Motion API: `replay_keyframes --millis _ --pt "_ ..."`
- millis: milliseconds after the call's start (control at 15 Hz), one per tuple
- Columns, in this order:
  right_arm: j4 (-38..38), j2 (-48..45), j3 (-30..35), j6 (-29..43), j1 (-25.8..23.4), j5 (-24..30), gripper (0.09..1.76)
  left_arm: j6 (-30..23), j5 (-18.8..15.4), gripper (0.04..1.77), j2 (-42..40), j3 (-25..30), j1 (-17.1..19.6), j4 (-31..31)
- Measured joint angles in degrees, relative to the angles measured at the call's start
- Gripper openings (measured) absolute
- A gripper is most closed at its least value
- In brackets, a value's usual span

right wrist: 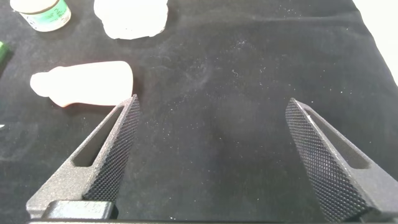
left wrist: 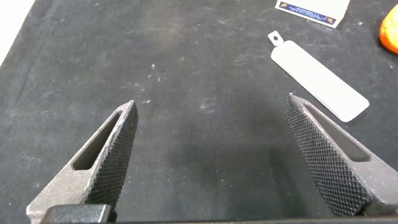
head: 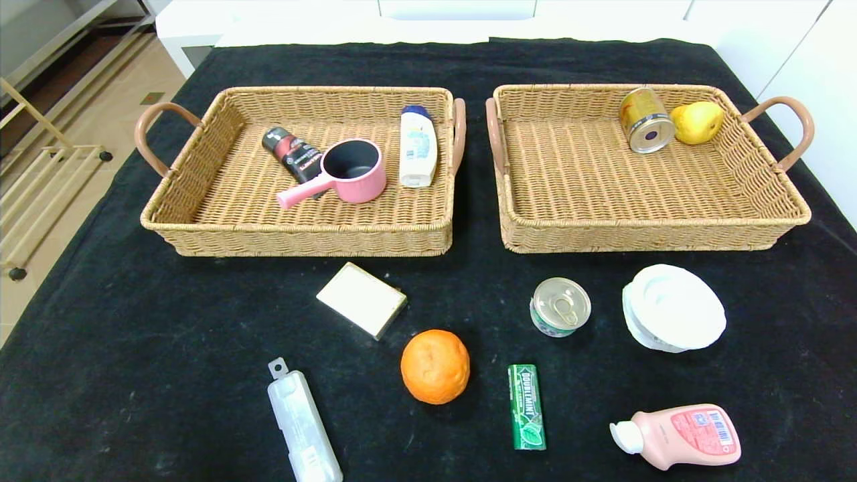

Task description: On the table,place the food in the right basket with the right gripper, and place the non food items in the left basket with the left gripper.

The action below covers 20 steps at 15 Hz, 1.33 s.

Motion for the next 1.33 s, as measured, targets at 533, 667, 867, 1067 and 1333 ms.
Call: replay_keyframes --millis 533,667,867,1067,1333 --pt "0.85 0.73 -0.96 0.61 0.00 0.26 1.71 -0.57 -1.19 1.72 0.12 -0.94 -0.05 0.61" --pt "0.95 3.50 -4.16 1.22 0.07 1.07 1.71 -1.60 -4.34 1.72 1.99 -4.27 -0.07 0.74" --pt "0.84 10.34 -9.97 2.36 1.04 6.78 1.71 -2.01 -12.29 1.72 7.97 -9.34 -0.59 0.50" --pt "0.29 18.36 -14.96 2.67 2.28 13.06 1.71 -1.76 -18.18 1.72 16.15 -14.67 -3.54 0.26" --pt "-5.90 31.87 -19.61 2.43 7.35 17.77 1.71 -1.62 -20.31 1.72 29.20 -20.25 -11.31 -3.25"
